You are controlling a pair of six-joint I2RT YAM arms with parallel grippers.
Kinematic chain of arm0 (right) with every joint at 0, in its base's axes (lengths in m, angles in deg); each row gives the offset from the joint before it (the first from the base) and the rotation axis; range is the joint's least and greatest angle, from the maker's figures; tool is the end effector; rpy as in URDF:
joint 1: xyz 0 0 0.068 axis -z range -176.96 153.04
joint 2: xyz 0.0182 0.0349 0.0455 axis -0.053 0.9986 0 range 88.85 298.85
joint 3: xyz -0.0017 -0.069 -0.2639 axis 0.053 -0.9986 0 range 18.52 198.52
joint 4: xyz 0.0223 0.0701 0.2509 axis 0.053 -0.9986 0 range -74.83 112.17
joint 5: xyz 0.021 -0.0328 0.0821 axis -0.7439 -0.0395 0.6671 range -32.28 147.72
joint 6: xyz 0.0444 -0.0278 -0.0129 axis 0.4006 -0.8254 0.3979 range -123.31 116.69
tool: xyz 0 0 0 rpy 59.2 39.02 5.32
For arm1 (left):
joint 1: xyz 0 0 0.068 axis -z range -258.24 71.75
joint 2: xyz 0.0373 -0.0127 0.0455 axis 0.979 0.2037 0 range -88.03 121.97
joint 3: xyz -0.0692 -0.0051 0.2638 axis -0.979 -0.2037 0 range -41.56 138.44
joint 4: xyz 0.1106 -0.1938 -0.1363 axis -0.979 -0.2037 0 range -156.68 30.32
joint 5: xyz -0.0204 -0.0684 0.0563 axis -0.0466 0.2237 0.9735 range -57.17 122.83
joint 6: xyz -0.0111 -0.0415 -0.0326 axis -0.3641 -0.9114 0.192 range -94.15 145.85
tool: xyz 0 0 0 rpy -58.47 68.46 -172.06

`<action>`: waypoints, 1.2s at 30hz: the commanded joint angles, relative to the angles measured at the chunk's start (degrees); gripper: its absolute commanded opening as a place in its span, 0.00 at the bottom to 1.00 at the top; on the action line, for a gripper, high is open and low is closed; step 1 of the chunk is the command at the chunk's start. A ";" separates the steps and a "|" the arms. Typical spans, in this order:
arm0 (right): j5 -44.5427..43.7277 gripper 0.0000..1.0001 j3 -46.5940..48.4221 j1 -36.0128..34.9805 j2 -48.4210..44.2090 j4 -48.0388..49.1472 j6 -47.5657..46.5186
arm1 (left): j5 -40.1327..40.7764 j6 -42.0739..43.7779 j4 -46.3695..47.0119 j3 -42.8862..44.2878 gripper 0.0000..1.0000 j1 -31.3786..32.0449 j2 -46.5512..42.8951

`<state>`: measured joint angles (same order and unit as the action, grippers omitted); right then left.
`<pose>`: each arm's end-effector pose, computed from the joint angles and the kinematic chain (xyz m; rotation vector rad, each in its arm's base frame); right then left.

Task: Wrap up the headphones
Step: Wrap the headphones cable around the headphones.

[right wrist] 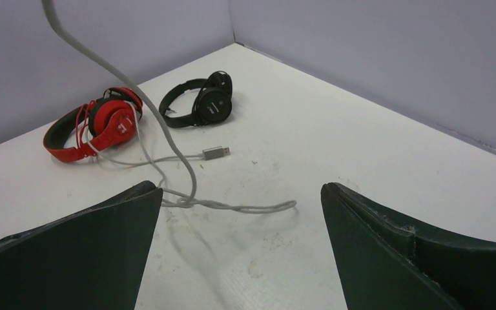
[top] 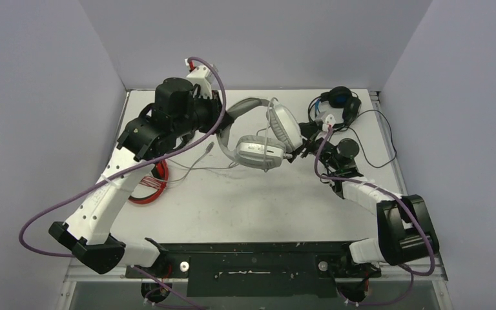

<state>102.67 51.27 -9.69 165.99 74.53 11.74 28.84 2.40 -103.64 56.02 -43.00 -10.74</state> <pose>0.2643 0.0855 0.2560 -0.6357 1.4096 0.9462 0.2201 -0.1585 0.4682 0.2580 2.0414 -0.7212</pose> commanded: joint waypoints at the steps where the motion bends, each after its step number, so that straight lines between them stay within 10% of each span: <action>1: 3.44 1.00 1.77 -0.90 5.05 19.02 3.56 | -4.11 -3.86 2.26 6.30 0.00 -0.34 0.49; 22: 6.30 0.72 16.36 -11.65 21.46 23.67 3.96 | -7.34 -5.59 0.05 18.25 0.00 -2.80 5.78; 29: 6.54 0.17 20.86 -13.58 29.28 31.70 9.58 | -10.59 -10.14 2.35 17.21 0.00 -5.60 6.23; 36: 4.95 0.12 15.72 -20.01 29.78 35.35 10.48 | -11.76 -20.20 13.18 10.08 0.00 -12.06 4.35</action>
<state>107.15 69.58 -25.65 196.76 101.02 20.94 19.64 -8.00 -103.82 68.43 -51.52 -4.00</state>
